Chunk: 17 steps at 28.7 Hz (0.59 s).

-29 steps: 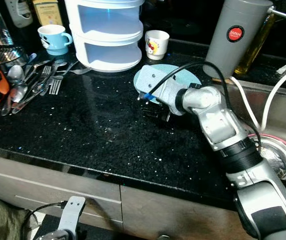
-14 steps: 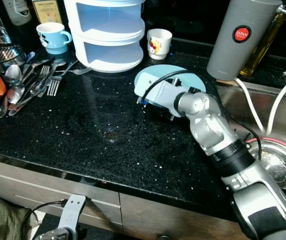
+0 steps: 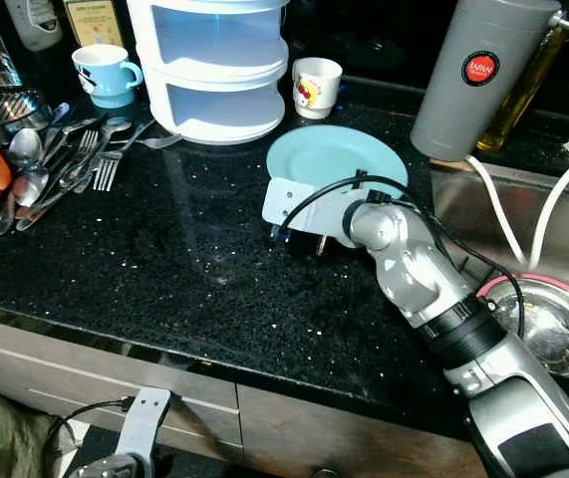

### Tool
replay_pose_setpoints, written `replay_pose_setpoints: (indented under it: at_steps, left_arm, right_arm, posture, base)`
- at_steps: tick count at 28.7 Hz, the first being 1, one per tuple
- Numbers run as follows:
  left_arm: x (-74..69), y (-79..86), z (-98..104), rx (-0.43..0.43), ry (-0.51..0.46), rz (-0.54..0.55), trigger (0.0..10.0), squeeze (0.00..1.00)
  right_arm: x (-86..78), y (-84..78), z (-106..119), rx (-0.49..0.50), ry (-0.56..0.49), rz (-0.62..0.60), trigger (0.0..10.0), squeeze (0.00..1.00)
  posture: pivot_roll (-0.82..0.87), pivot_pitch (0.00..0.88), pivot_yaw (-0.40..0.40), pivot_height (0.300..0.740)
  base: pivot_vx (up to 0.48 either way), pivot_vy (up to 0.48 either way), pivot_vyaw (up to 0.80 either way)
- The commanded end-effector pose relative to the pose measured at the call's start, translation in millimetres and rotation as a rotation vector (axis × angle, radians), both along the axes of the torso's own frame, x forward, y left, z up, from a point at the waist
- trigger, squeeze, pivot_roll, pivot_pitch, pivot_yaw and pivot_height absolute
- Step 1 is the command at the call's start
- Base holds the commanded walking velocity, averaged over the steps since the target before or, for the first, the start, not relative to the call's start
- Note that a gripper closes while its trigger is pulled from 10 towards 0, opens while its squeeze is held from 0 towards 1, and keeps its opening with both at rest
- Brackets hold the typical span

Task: Kitchen organization

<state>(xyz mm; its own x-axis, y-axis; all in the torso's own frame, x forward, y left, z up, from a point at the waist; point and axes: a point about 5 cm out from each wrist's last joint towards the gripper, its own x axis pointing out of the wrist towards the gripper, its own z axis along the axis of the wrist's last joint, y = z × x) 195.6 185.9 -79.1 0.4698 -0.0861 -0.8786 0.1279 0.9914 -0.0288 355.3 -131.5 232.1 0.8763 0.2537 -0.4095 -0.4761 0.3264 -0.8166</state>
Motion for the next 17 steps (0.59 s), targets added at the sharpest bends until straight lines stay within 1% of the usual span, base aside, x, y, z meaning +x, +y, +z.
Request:
replay_pose_setpoints:
  at_steps: [1,6,7,9,10,11,12,13,14,15,16,17]
  left_arm:
    - [-5.1,-2.1,-2.8,-0.006,0.013,0.001,10.0,0.00]
    - [-5.4,-2.5,-3.0,-0.007,0.013,0.000,10.0,0.00]
    - [-5.5,-2.5,-3.1,-0.007,0.013,0.000,10.0,0.00]
    - [-5.6,-2.6,-3.1,-0.006,0.013,-0.002,10.0,0.00]
    - [-5.6,-2.7,-3.1,-0.006,0.013,-0.003,10.0,0.00]
    - [-5.6,-2.7,-3.1,-0.006,0.013,-0.003,10.0,0.00]
    - [-5.4,-2.7,-3.1,-0.005,0.012,-0.004,10.0,0.00]
    - [-5.3,-2.7,-3.0,-0.005,0.012,-0.004,10.0,0.00]
    - [-5.3,-2.7,-3.0,-0.004,0.012,-0.004,10.0,0.00]
    - [-5.2,-2.8,-3.0,-0.004,0.012,-0.005,10.0,0.00]
    - [-5.1,-2.8,-2.9,-0.003,0.012,-0.006,10.0,0.00]
    - [-5.1,-2.8,-2.9,-0.003,0.012,-0.006,10.0,0.00]
  right_arm:
    - [-3.1,0.3,-23.5,-0.009,0.104,-0.009,0.0,0.00]
    - [-2.6,0.4,-24.8,-0.004,0.090,-0.022,0.0,0.00]
    - [-1.8,2.4,-23.8,0.008,0.074,-0.019,0.0,0.00]
    - [-0.1,8.2,-18.7,0.046,0.025,0.004,0.0,0.00]
    - [0.2,13.8,-13.8,0.112,0.003,0.031,0.0,0.00]
    - [0.2,13.8,-13.8,0.112,0.003,0.031,0.0,0.00]
    - [0.2,28.2,12.3,0.363,-0.100,0.119,0.0,0.00]
    - [-0.7,31.0,23.9,0.466,-0.145,0.153,0.0,0.00]
    - [-1.3,31.9,30.7,0.521,-0.172,0.170,0.0,0.00]
    - [-2.0,29.8,40.2,0.604,-0.204,0.182,0.0,0.00]
    - [-2.5,27.9,46.0,0.659,-0.223,0.187,0.0,0.00]
    - [-2.5,27.9,46.0,0.659,-0.223,0.187,0.0,0.00]
  posture:
    - [0.07,0.090,-0.070,0.740]
    - [0.07,0.086,-0.073,0.740]
    - [0.07,0.083,-0.073,0.740]
    - [0.07,0.082,-0.073,0.740]
    - [0.07,0.083,-0.073,0.740]
    - [0.07,0.083,-0.073,0.740]
    - [0.07,0.082,-0.070,0.740]
    - [0.07,0.082,-0.069,0.740]
    - [0.07,0.082,-0.069,0.740]
    - [0.06,0.082,-0.067,0.740]
    - [0.06,0.082,-0.066,0.740]
    - [0.06,0.082,-0.066,0.740]
  base:
    - [0.000,0.000,0.00]
    - [0.000,0.000,0.00]
    - [0.000,0.000,0.00]
    - [0.000,0.000,0.00]
    - [0.000,0.000,0.00]
    - [0.000,0.000,0.00]
    - [0.000,0.000,0.00]
    - [0.000,0.000,0.00]
    - [0.000,0.000,0.00]
    - [0.000,0.000,0.00]
    - [0.000,0.000,0.00]
    - [0.000,0.000,0.00]
